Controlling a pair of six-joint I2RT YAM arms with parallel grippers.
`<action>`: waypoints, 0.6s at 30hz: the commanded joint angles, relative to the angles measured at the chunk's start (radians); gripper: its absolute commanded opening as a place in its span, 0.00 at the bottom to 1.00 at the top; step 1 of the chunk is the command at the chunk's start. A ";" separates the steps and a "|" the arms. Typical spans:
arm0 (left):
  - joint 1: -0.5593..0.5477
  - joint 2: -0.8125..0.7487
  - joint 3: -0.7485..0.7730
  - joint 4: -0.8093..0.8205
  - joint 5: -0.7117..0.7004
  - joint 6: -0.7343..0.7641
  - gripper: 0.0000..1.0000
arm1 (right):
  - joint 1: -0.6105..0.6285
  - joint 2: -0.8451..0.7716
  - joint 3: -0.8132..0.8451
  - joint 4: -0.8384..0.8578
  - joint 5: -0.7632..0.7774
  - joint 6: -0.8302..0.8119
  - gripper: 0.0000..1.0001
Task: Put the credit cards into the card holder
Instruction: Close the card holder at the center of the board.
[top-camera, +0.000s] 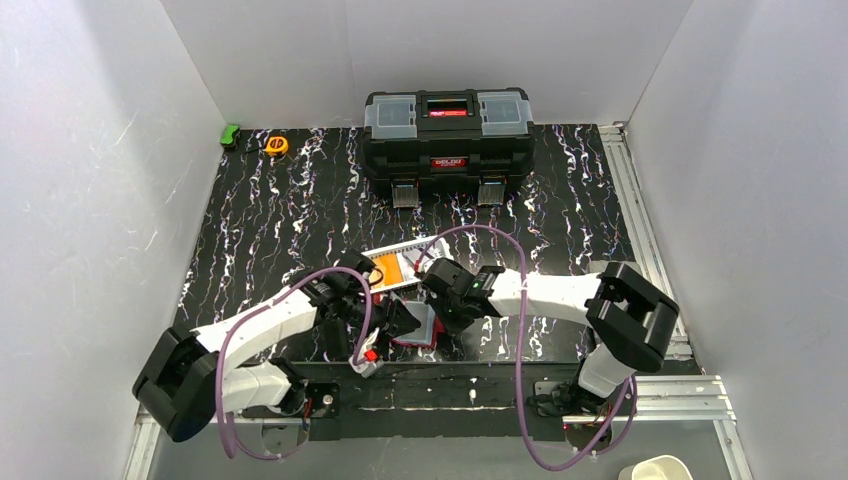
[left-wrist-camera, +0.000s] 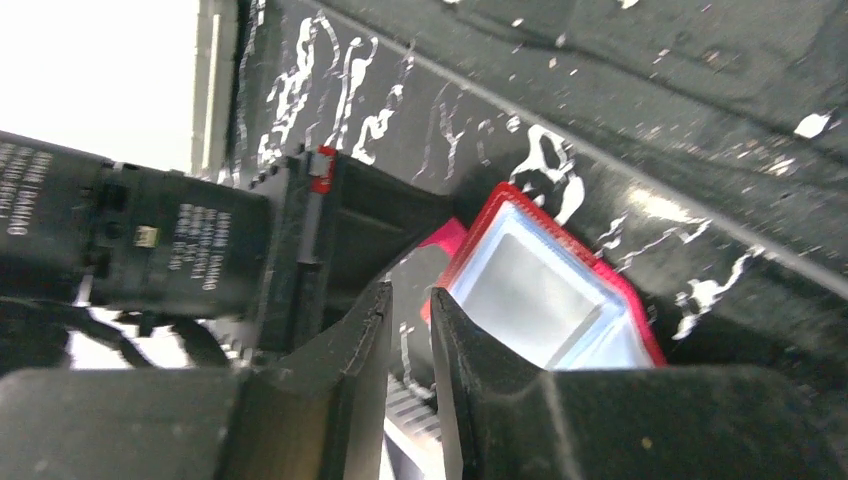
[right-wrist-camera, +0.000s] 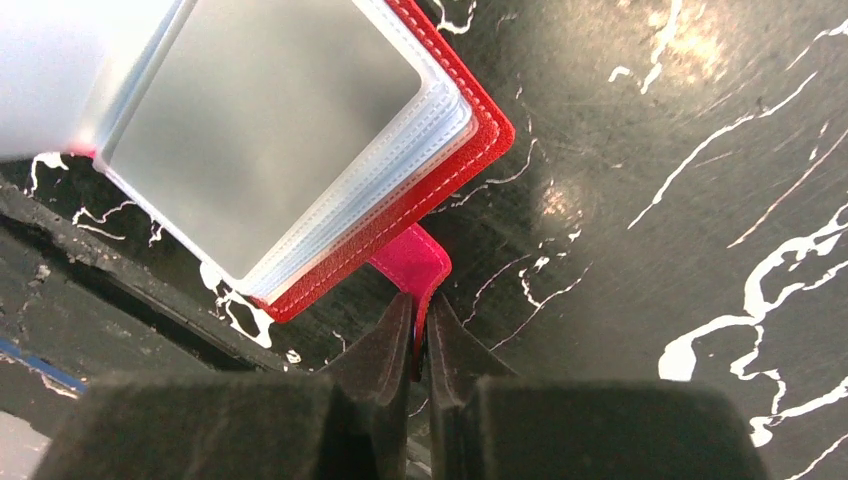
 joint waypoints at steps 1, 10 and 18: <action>-0.010 0.045 -0.023 -0.082 0.076 0.293 0.21 | 0.009 -0.020 -0.061 -0.026 -0.053 0.038 0.01; 0.011 -0.201 -0.033 -0.100 -0.105 0.004 0.24 | 0.006 -0.025 -0.115 -0.005 -0.057 0.037 0.01; 0.307 -0.221 0.109 -0.539 -0.209 0.267 0.31 | 0.005 -0.009 -0.100 -0.003 -0.063 0.022 0.01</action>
